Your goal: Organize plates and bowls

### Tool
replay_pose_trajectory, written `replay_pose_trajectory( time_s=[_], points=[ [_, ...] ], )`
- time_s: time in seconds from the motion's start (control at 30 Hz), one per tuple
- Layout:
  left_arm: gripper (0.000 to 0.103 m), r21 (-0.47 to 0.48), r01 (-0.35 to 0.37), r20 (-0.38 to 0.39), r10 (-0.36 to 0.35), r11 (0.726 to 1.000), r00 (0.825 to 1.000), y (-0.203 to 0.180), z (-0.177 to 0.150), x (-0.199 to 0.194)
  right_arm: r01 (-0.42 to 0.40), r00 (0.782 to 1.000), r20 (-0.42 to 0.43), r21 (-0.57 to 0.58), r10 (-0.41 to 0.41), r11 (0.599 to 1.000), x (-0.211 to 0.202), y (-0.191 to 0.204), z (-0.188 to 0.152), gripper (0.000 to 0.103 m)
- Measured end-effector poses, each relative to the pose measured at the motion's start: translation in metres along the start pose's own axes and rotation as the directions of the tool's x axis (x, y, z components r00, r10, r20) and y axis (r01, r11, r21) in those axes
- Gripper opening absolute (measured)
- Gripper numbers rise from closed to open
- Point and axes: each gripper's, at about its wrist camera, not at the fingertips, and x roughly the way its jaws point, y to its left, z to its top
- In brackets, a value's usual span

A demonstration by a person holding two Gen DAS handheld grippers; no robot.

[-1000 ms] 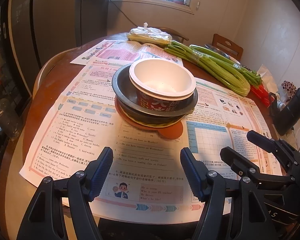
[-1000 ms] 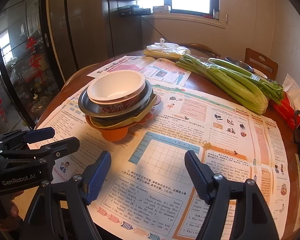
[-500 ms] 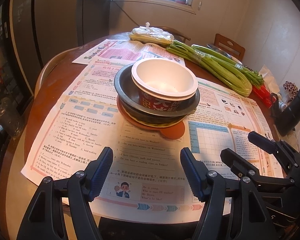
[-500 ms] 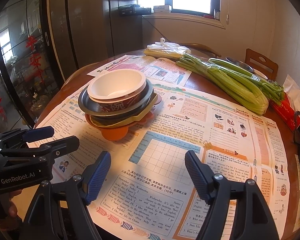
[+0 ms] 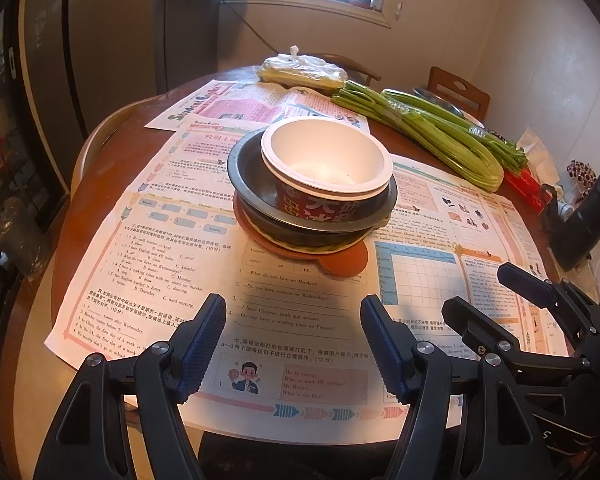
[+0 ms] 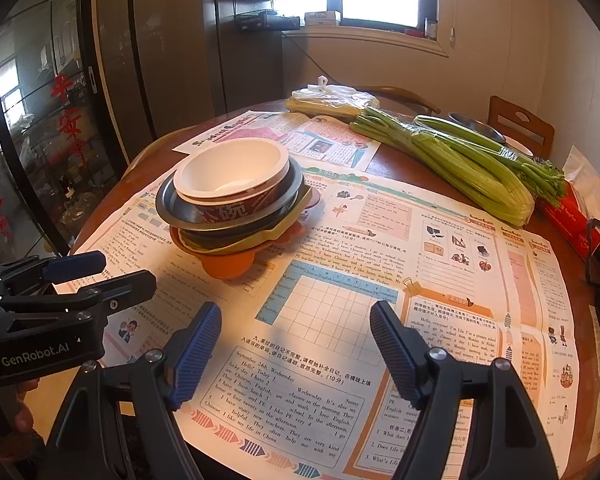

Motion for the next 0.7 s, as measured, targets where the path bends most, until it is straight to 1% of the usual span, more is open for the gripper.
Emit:
replay_pose_trajectory(
  time_s=[0.47,0.53,0.6,0.7],
  points=[
    [0.071,0.003,-0.035,0.0,0.035,0.999,0.999,0.001,0.001,-0.001,0.006,1.0,0.009,0.016,-0.006,1.0,-0.005,0.0,0.002,0.077],
    [0.071,0.008,-0.045,0.016,0.045,0.999,0.999,0.002,0.003,-0.002,0.007,1.0,0.01,0.02,-0.007,1.0,-0.006,-0.001,0.003,0.077],
    [0.071,0.001,-0.051,0.052,0.051,0.999,0.997,0.007,0.008,-0.003,0.013,1.0,0.013,0.026,-0.013,1.0,-0.006,-0.003,0.005,0.077],
    [0.071,-0.043,-0.065,0.069,0.068,0.997,0.995,0.028,0.022,0.0,0.016,1.0,0.011,0.041,-0.016,0.999,-0.005,-0.007,0.007,0.077]
  ],
)
